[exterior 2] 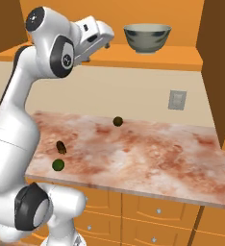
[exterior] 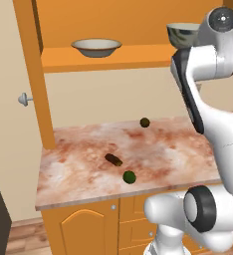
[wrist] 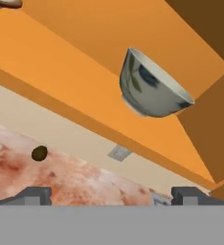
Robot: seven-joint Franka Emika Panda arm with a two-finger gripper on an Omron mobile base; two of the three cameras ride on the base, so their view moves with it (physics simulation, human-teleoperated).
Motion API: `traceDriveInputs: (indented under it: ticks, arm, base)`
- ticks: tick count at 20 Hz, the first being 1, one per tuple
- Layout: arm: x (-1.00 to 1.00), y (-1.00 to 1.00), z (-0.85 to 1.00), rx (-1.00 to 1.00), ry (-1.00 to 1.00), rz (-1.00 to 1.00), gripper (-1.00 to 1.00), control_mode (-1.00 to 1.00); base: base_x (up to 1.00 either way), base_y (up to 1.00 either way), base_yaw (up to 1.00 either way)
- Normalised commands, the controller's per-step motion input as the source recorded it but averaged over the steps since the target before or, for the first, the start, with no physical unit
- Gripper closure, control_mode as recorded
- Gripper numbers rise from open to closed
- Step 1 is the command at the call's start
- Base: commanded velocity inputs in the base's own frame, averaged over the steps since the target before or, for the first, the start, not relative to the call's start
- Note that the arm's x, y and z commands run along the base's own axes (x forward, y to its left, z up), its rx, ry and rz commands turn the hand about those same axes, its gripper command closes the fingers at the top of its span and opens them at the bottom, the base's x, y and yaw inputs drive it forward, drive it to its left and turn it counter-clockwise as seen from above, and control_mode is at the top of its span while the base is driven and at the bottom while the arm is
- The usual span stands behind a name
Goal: Pick both bowls and place them on the counter. Then place the sweet potato in one bowl and place the lime in the other bowl.
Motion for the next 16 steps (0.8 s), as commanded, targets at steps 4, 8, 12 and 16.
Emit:
traceDriveInputs:
  ticks: [4, 8, 12, 16]
  arm:
    - [0.56, -0.44, 0.45, 0.00, 0.03, 0.00, -1.00, -1.00]
    - [0.26, -0.21, -0.08, 0.00, 0.01, 0.02, -1.00, -1.00]
    - [0.69, -0.15, -0.05, 0.00, 0.04, 0.02, -1.00, -1.00]
    - [0.52, -0.17, -0.03, 0.00, 0.04, 0.07, -1.00, -1.00]
  base:
    - [0.00, 0.00, 0.00]
    - [0.00, 0.00, 0.00]
    - [0.00, 0.00, 0.00]
    - [0.00, 0.00, 0.00]
